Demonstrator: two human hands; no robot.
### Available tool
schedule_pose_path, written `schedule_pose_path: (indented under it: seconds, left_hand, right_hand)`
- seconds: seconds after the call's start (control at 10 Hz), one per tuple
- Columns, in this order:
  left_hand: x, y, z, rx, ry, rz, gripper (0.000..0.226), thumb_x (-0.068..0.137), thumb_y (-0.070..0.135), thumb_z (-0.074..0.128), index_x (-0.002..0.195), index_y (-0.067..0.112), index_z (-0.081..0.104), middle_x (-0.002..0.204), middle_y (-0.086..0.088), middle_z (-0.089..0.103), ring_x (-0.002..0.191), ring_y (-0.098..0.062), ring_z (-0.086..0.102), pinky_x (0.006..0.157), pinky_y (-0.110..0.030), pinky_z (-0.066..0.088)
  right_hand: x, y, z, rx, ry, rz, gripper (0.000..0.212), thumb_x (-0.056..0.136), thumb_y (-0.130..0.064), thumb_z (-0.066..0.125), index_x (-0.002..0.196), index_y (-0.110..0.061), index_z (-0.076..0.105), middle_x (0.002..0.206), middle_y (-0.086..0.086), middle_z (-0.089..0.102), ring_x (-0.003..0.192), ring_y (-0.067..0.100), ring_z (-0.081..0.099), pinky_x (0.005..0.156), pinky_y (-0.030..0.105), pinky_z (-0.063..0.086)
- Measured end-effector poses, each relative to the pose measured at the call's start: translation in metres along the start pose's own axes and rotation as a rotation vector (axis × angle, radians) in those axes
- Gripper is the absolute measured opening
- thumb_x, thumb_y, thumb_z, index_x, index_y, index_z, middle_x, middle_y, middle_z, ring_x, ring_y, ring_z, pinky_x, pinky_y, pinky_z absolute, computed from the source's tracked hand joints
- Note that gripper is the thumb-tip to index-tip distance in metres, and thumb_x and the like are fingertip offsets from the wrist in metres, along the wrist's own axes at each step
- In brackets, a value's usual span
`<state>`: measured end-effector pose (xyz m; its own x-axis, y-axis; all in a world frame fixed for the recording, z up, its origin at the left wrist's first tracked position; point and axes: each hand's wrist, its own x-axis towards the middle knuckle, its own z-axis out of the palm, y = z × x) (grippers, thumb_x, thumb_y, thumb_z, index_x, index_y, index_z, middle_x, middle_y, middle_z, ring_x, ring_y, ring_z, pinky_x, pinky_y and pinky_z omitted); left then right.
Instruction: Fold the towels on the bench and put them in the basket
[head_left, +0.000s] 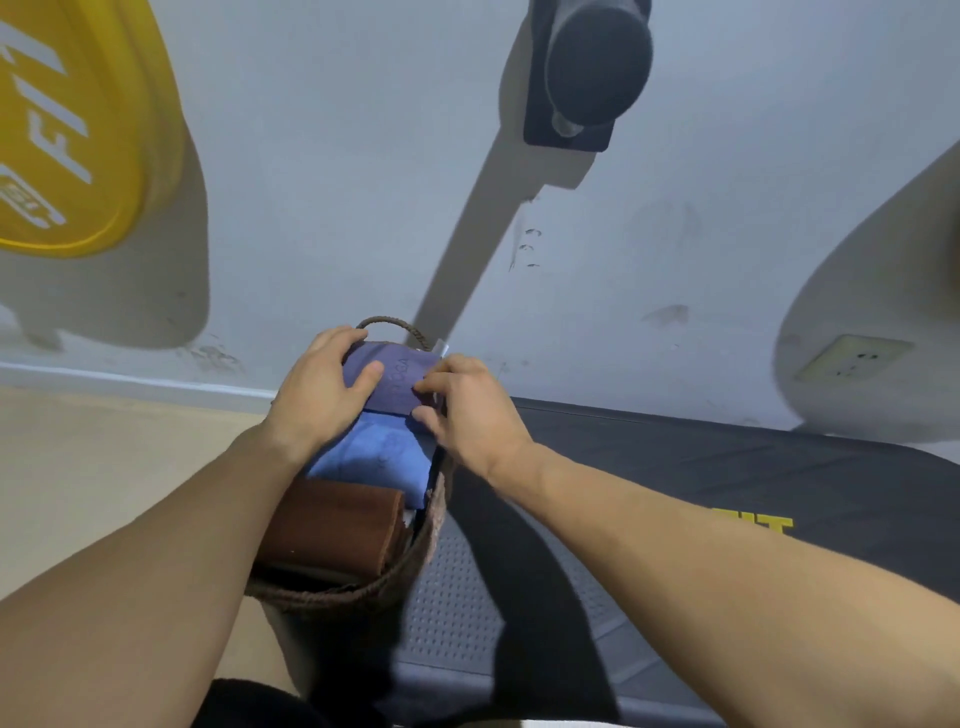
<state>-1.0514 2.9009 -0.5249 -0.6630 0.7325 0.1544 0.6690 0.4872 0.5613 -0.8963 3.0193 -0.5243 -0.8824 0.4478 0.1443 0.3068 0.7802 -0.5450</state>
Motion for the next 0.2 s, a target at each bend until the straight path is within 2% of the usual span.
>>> schedule_pose_path:
  seconds: [0.1,0.2]
  left_hand:
    - [0.001,0.013,-0.008,0.008,0.036,0.041,0.040,0.092,0.022,0.064,0.130,0.012,0.057,0.133,-0.006,0.055,0.116,-0.023,0.056,0.096,-0.023,0.036]
    - [-0.004,0.043,-0.025,-0.021,0.016,0.051,0.031,0.092,0.017,0.063,0.123,0.017,0.065,0.124,-0.003,0.062,0.108,-0.019,0.060,0.093,-0.021,0.038]
  right_hand:
    - [-0.015,-0.001,-0.022,0.175,0.100,0.102,0.012,0.085,-0.016,0.070,0.097,-0.016,0.073,0.104,0.004,0.063,0.099,0.019,0.059,0.092,0.028,0.045]
    - [-0.038,-0.005,-0.053,0.443,0.171,0.248,0.006,0.084,-0.011,0.071,0.087,-0.017,0.071,0.083,0.003,0.066,0.069,0.010,0.059,0.073,0.024,0.052]
